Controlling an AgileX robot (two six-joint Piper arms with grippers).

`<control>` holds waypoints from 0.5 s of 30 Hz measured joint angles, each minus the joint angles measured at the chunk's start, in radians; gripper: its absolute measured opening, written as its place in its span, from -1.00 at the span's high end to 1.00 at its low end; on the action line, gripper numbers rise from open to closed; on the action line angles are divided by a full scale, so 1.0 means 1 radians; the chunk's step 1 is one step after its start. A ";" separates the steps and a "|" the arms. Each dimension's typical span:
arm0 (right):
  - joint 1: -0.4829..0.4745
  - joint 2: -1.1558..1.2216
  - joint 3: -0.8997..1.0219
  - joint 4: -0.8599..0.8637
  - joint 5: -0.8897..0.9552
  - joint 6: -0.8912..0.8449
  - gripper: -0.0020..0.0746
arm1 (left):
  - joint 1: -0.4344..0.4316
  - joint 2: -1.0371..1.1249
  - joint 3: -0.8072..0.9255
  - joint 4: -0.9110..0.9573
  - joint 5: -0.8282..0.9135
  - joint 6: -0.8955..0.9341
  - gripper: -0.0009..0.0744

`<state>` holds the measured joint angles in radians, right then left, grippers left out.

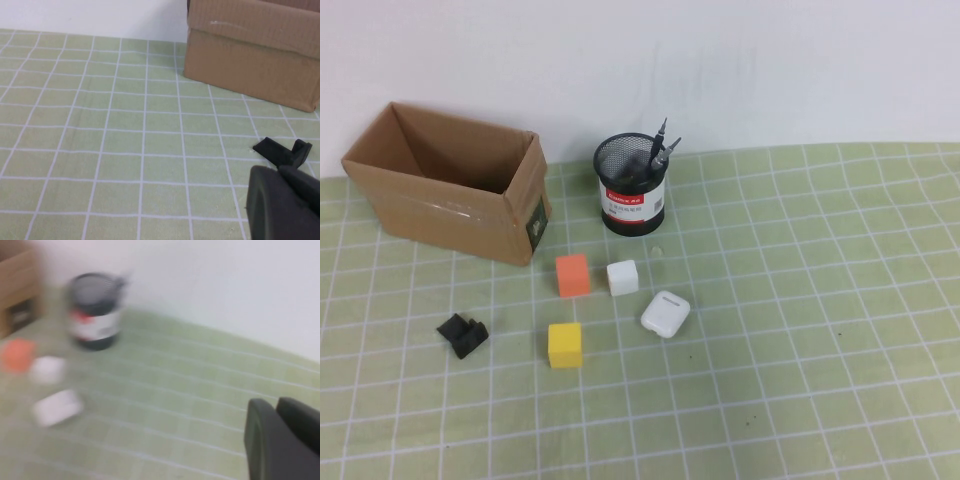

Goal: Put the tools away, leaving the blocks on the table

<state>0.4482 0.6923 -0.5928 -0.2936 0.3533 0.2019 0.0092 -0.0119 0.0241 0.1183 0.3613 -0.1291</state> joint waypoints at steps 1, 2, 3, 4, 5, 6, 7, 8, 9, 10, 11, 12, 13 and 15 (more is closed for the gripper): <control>-0.055 -0.052 0.074 -0.003 -0.060 -0.002 0.97 | 0.000 0.000 0.000 0.000 0.000 0.000 0.99; -0.232 -0.228 0.262 -0.036 -0.291 -0.020 0.97 | 0.000 0.000 0.000 0.000 0.000 0.000 0.99; -0.270 -0.267 0.302 -0.043 -0.303 -0.020 0.97 | 0.000 0.000 0.000 0.000 0.000 0.000 0.99; -0.314 -0.316 0.347 -0.045 -0.303 -0.020 0.97 | 0.000 0.000 0.000 0.000 0.000 0.000 0.98; -0.258 -0.258 0.311 -0.021 -0.187 -0.006 0.97 | 0.000 0.000 0.000 0.000 0.000 0.000 0.99; -0.293 -0.299 0.350 -0.023 -0.196 -0.008 0.97 | 0.000 0.000 0.000 0.000 0.000 0.000 0.99; -0.402 -0.444 0.455 -0.042 -0.301 0.001 0.97 | 0.000 0.000 0.000 0.000 0.000 0.000 0.99; -0.363 -0.393 0.433 -0.025 -0.209 -0.004 0.97 | 0.000 0.000 0.000 0.000 0.000 0.000 0.98; -0.445 -0.515 0.516 -0.042 -0.301 0.006 0.97 | 0.000 0.000 0.000 0.000 0.000 0.000 0.99; -0.461 -0.551 0.547 -0.033 -0.301 0.013 0.97 | 0.000 0.000 0.000 0.000 0.000 0.000 0.98; -0.474 -0.585 0.582 -0.033 -0.301 0.021 0.97 | 0.000 0.000 0.000 0.000 0.000 0.000 0.98; -0.485 -0.619 0.611 -0.031 -0.301 0.028 0.97 | 0.000 0.000 0.000 0.000 0.000 0.000 0.98; -0.491 -0.650 0.627 -0.027 -0.297 0.030 0.97 | 0.000 0.000 0.000 0.000 0.000 0.000 0.98; -0.481 -0.653 0.614 -0.009 -0.179 0.031 0.97 | 0.000 0.000 0.000 0.000 0.000 0.000 0.99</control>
<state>-0.0329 0.0390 0.0214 -0.3025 0.1744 0.2332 0.0092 -0.0119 0.0241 0.1183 0.3613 -0.1291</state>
